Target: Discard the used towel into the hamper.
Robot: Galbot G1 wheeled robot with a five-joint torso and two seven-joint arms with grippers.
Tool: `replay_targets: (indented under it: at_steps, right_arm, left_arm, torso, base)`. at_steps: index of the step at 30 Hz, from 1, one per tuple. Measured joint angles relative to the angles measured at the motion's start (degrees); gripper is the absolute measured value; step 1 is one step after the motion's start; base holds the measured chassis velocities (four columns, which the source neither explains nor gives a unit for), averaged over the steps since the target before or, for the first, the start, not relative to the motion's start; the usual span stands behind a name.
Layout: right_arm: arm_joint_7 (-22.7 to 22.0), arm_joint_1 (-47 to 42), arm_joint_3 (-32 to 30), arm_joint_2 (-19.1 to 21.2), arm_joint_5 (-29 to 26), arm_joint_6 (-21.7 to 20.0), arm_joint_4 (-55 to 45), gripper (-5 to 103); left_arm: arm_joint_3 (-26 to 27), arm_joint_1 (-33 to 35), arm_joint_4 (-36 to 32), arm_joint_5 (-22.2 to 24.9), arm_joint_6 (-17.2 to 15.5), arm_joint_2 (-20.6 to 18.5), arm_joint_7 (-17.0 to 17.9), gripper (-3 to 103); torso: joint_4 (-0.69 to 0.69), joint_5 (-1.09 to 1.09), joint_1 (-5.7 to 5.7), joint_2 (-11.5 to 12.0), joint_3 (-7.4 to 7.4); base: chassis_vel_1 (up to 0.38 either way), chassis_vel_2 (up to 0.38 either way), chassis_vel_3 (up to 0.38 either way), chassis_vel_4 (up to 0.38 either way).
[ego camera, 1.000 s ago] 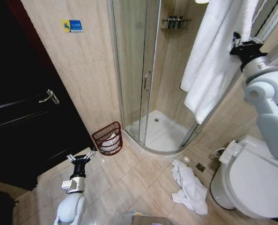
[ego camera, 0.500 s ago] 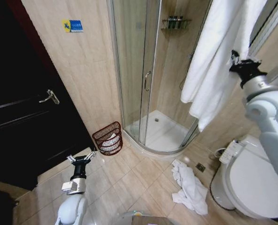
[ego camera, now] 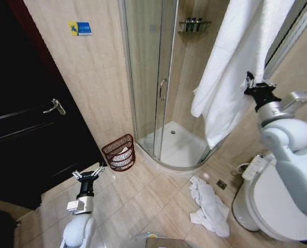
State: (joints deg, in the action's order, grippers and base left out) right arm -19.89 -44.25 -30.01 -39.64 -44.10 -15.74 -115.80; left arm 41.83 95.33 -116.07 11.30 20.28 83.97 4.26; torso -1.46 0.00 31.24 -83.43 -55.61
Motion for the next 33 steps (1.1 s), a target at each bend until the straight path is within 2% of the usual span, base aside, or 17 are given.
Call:
replay_targets:
  at_steps: [13,33]
  right_arm:
    - [0.14,-9.36,-0.03,-5.47,6.38,1.63,-2.42,5]
    - [1.64,-15.22,-0.37,-10.63,11.22,3.43,-3.87,5]
  left_arm:
    - [0.20,-0.01,0.23,0.76,0.89,-1.44,0.05,100]
    - [0.21,0.18,0.65,0.90,2.14,-2.02,-0.45,100]
  torso:
    - [0.00,0.00,0.00,0.00,0.00]
    - [0.00,0.00,0.00,0.00,0.00]
  base:
    - [0.000,0.000,0.000,0.000]
    - [0.000,0.000,0.000,0.000]
